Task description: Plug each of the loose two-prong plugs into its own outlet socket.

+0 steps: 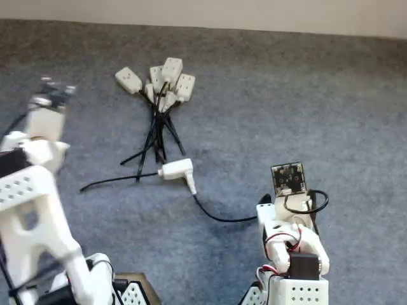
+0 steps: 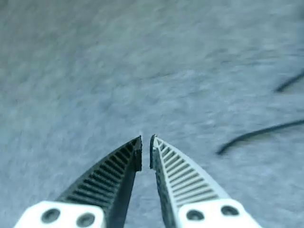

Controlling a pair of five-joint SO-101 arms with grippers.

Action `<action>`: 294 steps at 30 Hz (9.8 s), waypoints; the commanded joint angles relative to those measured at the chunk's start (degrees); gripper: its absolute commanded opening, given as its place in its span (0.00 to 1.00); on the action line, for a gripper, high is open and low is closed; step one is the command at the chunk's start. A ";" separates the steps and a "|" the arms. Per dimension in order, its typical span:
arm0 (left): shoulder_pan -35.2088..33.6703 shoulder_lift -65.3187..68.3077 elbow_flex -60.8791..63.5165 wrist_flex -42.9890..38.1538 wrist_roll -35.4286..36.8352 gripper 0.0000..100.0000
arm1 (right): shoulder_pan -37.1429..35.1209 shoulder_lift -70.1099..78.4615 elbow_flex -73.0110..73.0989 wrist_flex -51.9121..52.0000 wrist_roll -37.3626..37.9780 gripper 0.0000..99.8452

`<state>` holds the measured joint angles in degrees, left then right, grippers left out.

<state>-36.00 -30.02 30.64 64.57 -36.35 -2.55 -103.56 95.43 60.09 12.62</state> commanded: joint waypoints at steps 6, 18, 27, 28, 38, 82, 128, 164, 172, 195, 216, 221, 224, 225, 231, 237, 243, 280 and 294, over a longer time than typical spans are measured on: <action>-9.63 37.76 -37.93 6.95 1.76 0.05 | -2.33 -1.19 5.32 -1.45 0.62 0.33; -0.66 86.73 -106.15 33.76 7.03 0.05 | -2.33 -1.19 5.32 -1.45 0.62 0.33; 4.26 96.75 -118.55 36.75 8.44 0.06 | -2.33 -1.27 5.32 -1.45 0.62 0.33; 5.14 95.78 -118.37 36.75 8.09 0.06 | -2.33 -1.27 5.32 -1.54 0.62 0.33; 29.32 63.87 -78.46 36.66 7.65 0.19 | -2.42 -1.27 5.41 -1.54 0.62 0.33; 49.45 49.36 -25.98 7.47 4.22 0.14 | -2.42 -1.27 5.41 -1.54 0.70 0.33; 22.02 44.70 -61.41 32.62 1.05 0.00 | -2.51 -1.27 5.41 -1.54 0.70 0.33; -4.26 96.84 -108.97 21.27 3.69 0.23 | -2.51 -1.36 6.37 -1.54 0.70 0.33; -7.60 90.07 -108.97 21.36 3.69 0.32 | -2.51 -1.36 6.46 -1.54 0.70 0.33; 19.38 67.21 -108.97 36.40 7.74 0.29 | -2.51 -1.36 6.46 -1.71 0.70 0.33; 36.88 91.21 -109.05 21.54 10.64 0.29 | -2.51 -1.36 6.46 -1.63 0.70 0.33; 36.00 95.08 -109.05 17.23 10.64 0.29 | -2.51 -1.36 6.46 -1.63 0.70 0.33; 35.91 96.04 -109.05 16.62 10.64 0.29 | -2.51 -1.36 6.46 -1.63 0.70 0.33; 35.91 96.22 -109.05 16.70 10.64 0.28 | -2.51 -1.36 6.46 -1.63 0.70 0.33; 36.26 95.96 -109.05 17.23 10.64 0.00 | -2.51 -1.36 6.55 -1.71 0.70 0.33; 36.35 95.96 -115.47 22.95 10.64 0.03 | -2.59 -1.36 6.55 -1.71 0.70 0.33; 38.64 93.76 -125.93 33.32 10.55 0.01 | -2.59 -1.36 6.55 -1.80 0.70 0.33; 39.87 6.99 3.38 23.12 -20.92 0.00 | -2.59 -1.36 6.55 -1.80 0.70 0.33; 32.84 -7.96 21.14 28.66 -44.13 0.00 | -2.59 -1.36 6.55 -1.80 0.70 0.33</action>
<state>-0.57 -33.19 51.65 91.03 -76.62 -4.48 -103.56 95.43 60.09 12.70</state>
